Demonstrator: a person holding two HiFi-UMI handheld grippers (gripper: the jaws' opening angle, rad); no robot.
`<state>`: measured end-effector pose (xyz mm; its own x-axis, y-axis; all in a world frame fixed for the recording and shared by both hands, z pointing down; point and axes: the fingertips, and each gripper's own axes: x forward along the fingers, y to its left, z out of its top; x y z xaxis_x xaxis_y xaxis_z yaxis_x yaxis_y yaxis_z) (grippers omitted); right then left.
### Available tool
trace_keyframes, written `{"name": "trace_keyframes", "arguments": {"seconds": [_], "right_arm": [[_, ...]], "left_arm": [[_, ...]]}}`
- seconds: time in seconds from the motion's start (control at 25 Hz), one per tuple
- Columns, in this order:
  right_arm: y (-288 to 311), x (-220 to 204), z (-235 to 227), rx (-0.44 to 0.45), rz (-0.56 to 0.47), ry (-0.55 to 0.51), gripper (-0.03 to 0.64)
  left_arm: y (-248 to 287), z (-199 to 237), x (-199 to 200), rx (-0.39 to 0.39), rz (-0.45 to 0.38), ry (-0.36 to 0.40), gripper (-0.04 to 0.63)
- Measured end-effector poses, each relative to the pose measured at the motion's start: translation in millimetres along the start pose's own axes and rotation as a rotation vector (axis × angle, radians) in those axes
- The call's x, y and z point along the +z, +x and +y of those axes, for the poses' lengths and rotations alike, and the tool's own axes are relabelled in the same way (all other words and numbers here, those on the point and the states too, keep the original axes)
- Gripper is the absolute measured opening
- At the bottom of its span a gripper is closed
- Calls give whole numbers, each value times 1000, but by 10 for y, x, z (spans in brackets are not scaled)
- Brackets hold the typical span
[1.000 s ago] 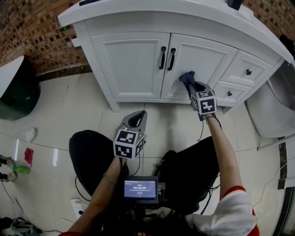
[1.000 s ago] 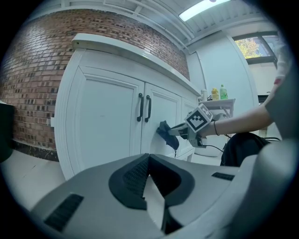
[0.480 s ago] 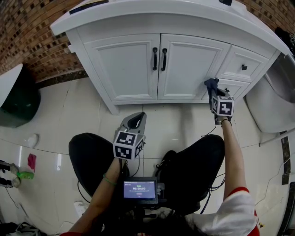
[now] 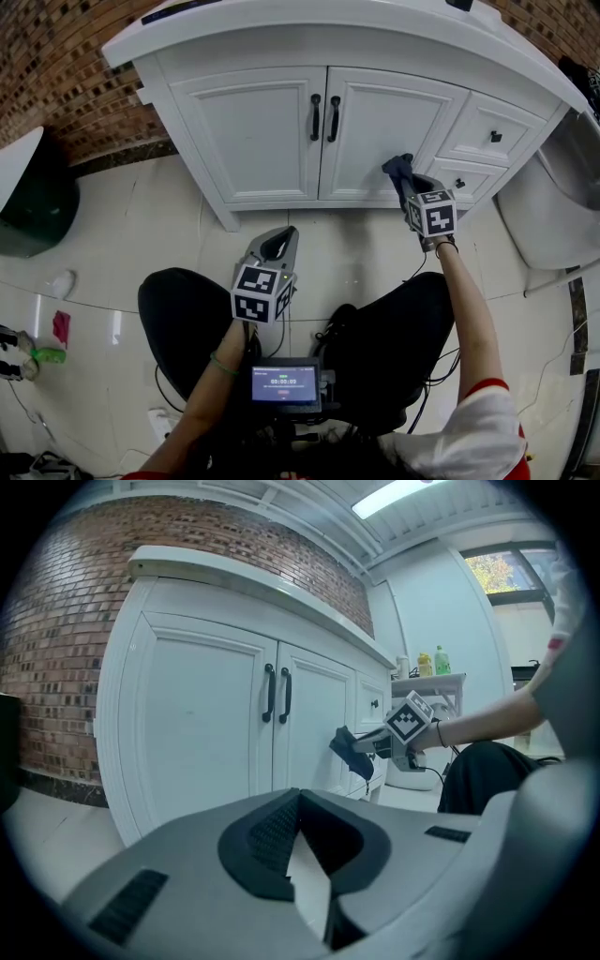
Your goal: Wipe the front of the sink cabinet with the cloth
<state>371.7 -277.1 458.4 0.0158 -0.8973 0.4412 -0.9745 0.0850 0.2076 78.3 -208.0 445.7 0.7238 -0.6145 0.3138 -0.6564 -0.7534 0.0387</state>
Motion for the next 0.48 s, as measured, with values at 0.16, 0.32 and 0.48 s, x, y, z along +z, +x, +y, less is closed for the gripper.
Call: {"name": "trace_keyframes", "arguments": {"seconds": [0.16,0.32,0.48], "right_arm": [[178,203,674,132,-6,-127,60],[373,306,1330,239,-3,-254,61],[579,281,1724,292,21,-306,60]], "left_arm": [[-27,70,-23,9,-3,-13,20],[-57,186,-99,28,4,-34,20],[-76,263,-115,35,2,-41,20]]}}
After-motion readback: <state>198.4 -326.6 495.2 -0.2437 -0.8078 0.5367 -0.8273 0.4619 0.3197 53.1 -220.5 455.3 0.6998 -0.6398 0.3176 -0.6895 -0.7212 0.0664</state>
